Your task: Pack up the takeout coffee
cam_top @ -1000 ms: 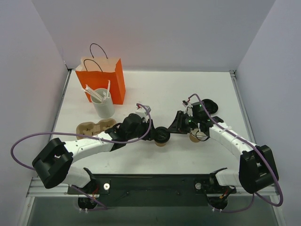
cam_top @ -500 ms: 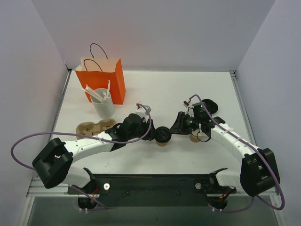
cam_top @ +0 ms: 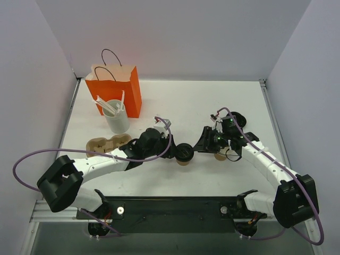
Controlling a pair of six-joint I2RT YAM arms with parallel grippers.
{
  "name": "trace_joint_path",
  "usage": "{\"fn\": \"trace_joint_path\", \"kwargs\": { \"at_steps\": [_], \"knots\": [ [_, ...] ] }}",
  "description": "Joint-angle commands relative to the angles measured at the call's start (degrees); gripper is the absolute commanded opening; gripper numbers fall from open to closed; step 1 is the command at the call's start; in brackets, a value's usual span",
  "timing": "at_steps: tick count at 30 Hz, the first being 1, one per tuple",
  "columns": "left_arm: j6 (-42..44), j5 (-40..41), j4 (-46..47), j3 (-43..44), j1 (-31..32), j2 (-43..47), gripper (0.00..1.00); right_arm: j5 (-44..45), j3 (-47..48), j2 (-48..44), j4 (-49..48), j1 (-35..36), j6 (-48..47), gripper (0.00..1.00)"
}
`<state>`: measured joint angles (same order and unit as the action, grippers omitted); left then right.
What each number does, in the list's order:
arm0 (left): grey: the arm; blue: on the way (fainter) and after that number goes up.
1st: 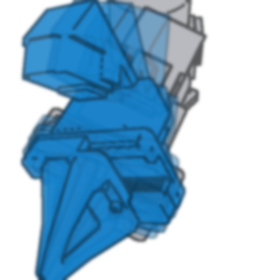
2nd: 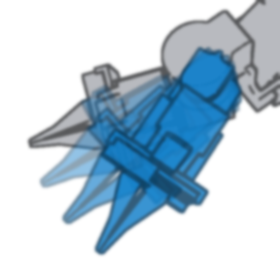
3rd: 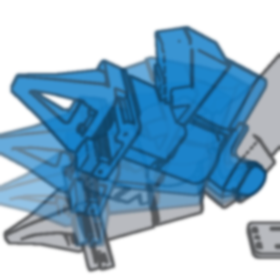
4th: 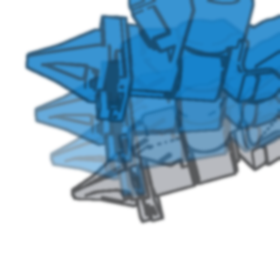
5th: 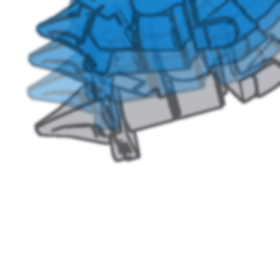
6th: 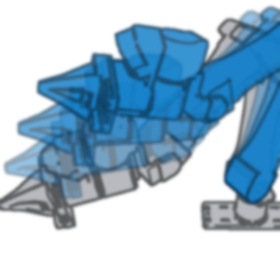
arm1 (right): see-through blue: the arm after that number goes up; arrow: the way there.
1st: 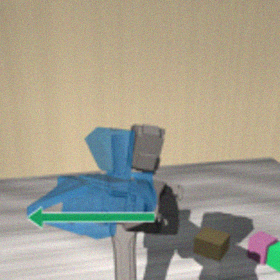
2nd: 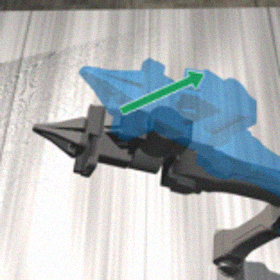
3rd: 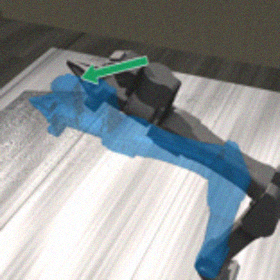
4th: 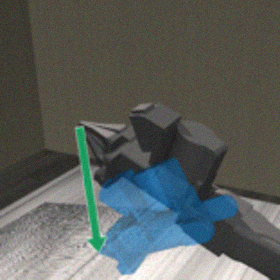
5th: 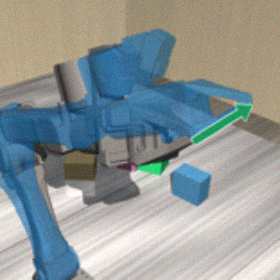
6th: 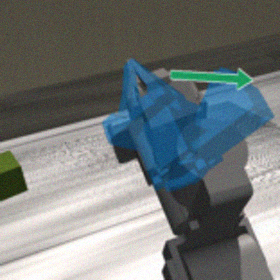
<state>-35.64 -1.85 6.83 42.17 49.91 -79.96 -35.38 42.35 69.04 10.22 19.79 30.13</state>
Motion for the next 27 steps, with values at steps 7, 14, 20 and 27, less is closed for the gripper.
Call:
{"fn": "trace_joint_path", "kwargs": {
  "at_steps": [7, 14, 20, 27],
  "knots": [
    [0.92, 1.41, -4.46, -0.07, 1.15, -2.65, 0.52, -1.63, -1.48, -0.48, -1.07, -0.54, 0.19, 0.31],
    [0.57, 2.9, -4.02, -0.42, 1.33, -2.57, 0.51, -2.24, -4.82, 0.66, -4.59, -0.46, 1.24, 0.3],
    [0.39, 3.08, -3.76, -0.6, 1.51, -3.27, 0.51, -2.15, -6.49, 1.72, -6.17, -0.63, 0.98, 0.29],
    [0.22, 3.43, -3.67, -0.69, 1.51, -3.62, 0.5, -1.28, -7.28, 1.89, -6.44, -1.07, 1.16, 0.26]
  ]
}}
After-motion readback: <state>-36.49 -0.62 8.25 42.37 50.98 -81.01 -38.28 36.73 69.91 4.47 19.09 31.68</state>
